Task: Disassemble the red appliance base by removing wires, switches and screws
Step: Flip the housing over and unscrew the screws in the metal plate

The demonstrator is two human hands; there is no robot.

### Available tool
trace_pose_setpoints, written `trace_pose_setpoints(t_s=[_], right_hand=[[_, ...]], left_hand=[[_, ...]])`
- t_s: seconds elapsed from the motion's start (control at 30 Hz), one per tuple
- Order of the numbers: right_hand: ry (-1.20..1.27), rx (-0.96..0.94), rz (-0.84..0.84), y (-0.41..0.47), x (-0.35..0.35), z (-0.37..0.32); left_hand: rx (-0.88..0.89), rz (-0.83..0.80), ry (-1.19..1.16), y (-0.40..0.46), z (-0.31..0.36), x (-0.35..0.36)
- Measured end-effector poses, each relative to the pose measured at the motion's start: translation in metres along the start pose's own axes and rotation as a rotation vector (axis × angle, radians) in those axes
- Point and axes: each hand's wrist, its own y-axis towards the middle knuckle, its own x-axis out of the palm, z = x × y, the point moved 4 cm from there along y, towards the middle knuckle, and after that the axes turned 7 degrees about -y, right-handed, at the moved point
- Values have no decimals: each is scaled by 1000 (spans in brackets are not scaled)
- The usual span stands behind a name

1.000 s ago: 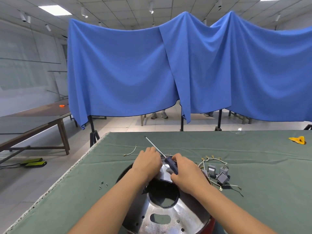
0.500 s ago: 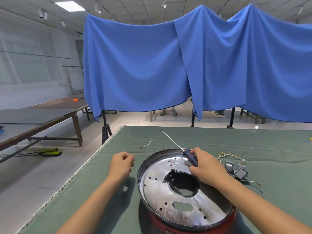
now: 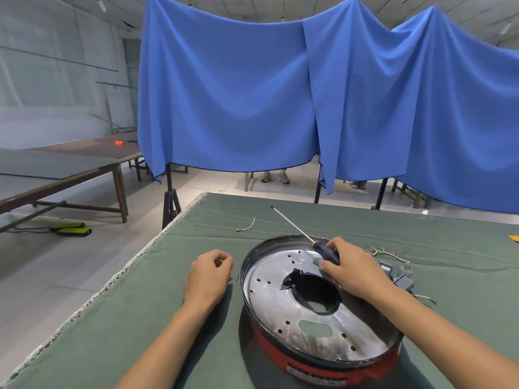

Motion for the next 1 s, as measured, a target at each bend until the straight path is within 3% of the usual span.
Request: trace_pose_setpoints(t_s=[0.1,0.17,0.27,0.37,0.47,0.57,0.73,0.87,1.0], right_hand=[[88,-31,35,-1,-6,-1],[187,-35,145,-5,-18,-1],[319,39,312,-10,-41,13],[316,162,362,-17,-56,42],[309,316,337,-30,-54,79],[306,435,210,-45,-34,109],[177,458,6,-62,-2,122],[79,424,144,-61,-25,104],[341,328,114,-58,-41,66]], left_hand=[[-177,-172,-425,-9,18,11],[-162,-254,-397,-17,26,20],[-145,-242,-292,-23,30,23],[-200,-260,-320,-25,27,23],[-203,-249,-353,-26,27,23],[-201,-239,-344,-27,26,23],[-143,-136,-356,-28,23,20],[-89,-47,-291,-30,27,14],[-51,36,-333,-26,33,7]])
